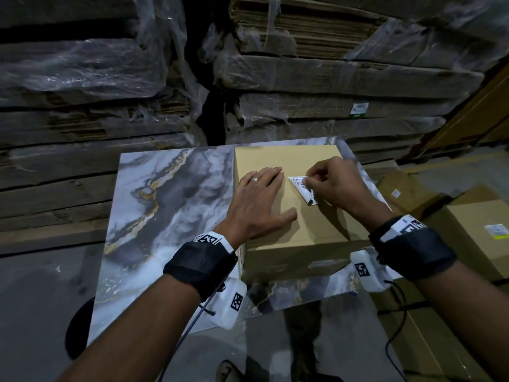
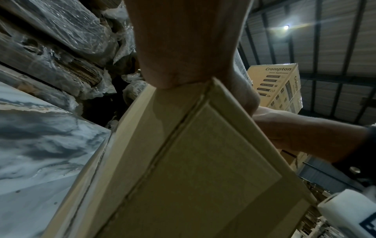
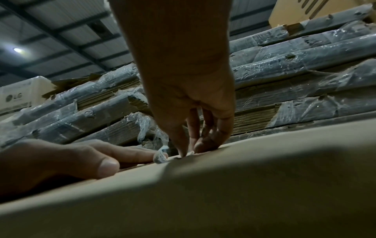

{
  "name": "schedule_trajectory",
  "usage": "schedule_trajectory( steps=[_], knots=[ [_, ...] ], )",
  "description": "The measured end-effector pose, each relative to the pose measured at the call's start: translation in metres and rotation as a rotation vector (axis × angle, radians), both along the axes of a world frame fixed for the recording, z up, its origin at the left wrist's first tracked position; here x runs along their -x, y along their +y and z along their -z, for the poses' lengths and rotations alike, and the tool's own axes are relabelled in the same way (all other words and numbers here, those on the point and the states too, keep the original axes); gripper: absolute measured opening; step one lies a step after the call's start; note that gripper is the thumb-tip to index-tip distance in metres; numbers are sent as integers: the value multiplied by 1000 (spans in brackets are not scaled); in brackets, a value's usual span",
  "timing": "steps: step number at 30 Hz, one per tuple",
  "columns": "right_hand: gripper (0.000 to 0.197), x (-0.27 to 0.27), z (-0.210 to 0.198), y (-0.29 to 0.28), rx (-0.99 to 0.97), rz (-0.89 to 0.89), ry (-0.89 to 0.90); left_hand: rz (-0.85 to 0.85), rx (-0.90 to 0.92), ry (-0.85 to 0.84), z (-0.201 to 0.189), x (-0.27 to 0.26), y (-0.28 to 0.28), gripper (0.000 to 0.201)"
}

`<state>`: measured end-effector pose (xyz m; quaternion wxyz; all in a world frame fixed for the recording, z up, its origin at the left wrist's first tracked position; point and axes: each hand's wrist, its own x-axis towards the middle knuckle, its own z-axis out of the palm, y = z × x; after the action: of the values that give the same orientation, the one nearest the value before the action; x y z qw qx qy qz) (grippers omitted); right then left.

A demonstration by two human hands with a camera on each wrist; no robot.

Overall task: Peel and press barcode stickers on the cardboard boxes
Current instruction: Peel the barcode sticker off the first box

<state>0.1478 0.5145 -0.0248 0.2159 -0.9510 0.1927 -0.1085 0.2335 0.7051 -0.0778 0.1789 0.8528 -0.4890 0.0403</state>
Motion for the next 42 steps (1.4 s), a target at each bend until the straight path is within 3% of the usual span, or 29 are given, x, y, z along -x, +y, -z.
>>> schedule_trajectory(
  steps=[9, 21, 27, 32, 36, 42],
  knots=[
    [16, -11, -1, 2, -50, 68, 118, -3, 0, 14, -1, 2, 1, 96],
    [21, 6, -14, 4, -245, 165, 68, 1, 0, 14, -2, 2, 1, 96],
    [18, 18, -3, 18, -12, 118, 70, 5, -17, 16, -2, 1, 1, 96],
    [14, 12, -3, 20, -90, 210, 50, 5, -22, 20, -2, 1, 1, 98],
    [24, 10, -10, 18, -181, 308, 136, 7, -33, 8, -3, 1, 1, 99],
    [19, -1, -24, 20, -194, 344, 275, 3, -14, 8, -3, 1, 0, 98]
  ],
)
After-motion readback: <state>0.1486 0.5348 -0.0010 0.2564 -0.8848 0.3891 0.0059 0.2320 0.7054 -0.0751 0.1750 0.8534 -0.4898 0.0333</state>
